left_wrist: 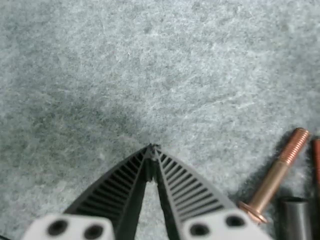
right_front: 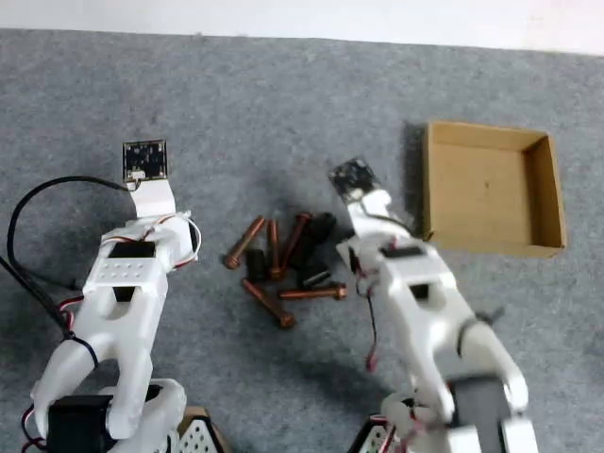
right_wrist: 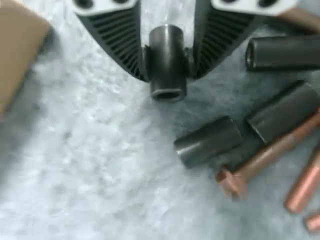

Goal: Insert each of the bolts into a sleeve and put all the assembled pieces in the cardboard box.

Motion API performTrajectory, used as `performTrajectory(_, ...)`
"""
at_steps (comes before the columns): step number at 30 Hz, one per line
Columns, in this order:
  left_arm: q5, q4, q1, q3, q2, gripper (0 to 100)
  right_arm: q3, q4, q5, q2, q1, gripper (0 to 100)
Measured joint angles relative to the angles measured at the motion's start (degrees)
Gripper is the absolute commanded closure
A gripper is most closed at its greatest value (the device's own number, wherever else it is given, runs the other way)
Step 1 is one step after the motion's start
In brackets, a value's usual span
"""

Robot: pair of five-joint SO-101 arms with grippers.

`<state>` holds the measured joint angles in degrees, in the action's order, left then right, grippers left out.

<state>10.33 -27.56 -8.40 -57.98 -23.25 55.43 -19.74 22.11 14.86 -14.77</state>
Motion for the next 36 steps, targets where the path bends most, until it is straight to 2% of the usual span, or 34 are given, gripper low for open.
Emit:
performTrajectory(5,0.00,0.00,0.00,0.00,0.00,99,12.48,3.96,-3.08,16.00,0.79,99.4)
performTrajectory(10,0.00,0.00,0.00,0.00,0.00,99,18.64,3.96,-3.16,26.81,0.97,99.4)
performTrajectory(19,0.00,0.00,0.00,0.00,0.00,99,20.22,3.96,-3.69,28.92,2.02,99.4)
performTrajectory(25,0.00,0.00,0.00,0.00,0.00,99,20.22,3.96,-10.11,30.51,7.47,99.4)
performTrajectory(33,0.00,0.53,0.70,0.00,0.00,99,26.20,4.22,-13.71,43.43,9.05,99.4)
performTrajectory(36,0.00,1.49,4.22,0.09,0.00,94,29.80,4.31,-13.80,48.88,8.44,99.4)
